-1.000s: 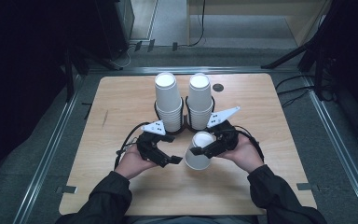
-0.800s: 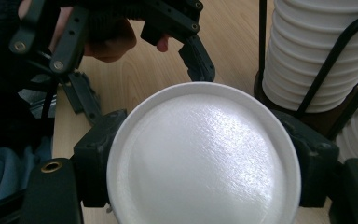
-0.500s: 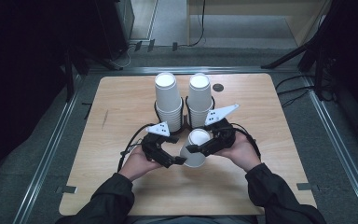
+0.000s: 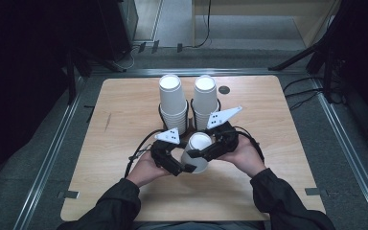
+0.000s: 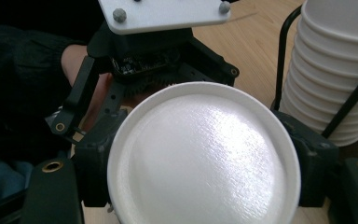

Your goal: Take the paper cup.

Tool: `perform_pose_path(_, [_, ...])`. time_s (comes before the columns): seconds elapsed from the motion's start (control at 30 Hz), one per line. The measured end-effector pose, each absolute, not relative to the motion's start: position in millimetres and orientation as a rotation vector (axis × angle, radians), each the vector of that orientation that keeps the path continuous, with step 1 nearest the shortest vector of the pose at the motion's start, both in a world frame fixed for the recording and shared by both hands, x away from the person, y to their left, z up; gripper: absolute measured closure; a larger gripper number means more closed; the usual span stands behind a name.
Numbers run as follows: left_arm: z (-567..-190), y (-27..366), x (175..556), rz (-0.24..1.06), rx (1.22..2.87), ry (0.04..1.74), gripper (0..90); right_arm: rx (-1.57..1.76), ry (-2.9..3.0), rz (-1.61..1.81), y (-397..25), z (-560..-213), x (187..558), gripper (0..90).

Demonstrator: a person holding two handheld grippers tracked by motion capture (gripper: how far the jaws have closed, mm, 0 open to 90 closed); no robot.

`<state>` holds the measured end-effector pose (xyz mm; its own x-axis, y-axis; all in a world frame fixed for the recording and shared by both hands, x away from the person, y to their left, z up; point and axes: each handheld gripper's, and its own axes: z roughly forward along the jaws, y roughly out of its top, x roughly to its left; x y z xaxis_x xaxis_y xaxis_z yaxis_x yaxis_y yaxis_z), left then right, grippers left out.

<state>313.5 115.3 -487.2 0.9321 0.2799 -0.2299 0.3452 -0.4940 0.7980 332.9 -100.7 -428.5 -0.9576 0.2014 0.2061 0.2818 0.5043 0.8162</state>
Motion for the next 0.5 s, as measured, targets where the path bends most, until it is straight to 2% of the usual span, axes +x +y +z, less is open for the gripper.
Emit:
perform_pose_path(0.07, [-487.2,114.3,313.1,-0.083,2.113,0.443,7.1,-0.425,-2.623,-1.474,-99.6,-427.7,332.7,26.0])
perform_pose_path(0.13, [-487.9,112.8,312.6,-0.09,2.121,0.436,3.3,-0.415,-2.611,-1.478,-97.0,-426.7,331.8,26.1])
perform_pose_path(0.37, [-490.6,108.7,310.7,-0.111,2.104,0.418,2.9,-0.406,-2.556,-1.529,-95.7,-421.8,329.7,26.0])
perform_pose_path(0.5, [-486.5,113.7,308.8,-0.072,2.072,0.397,10.3,-0.428,-2.498,-1.561,-100.0,-421.3,333.0,25.9])
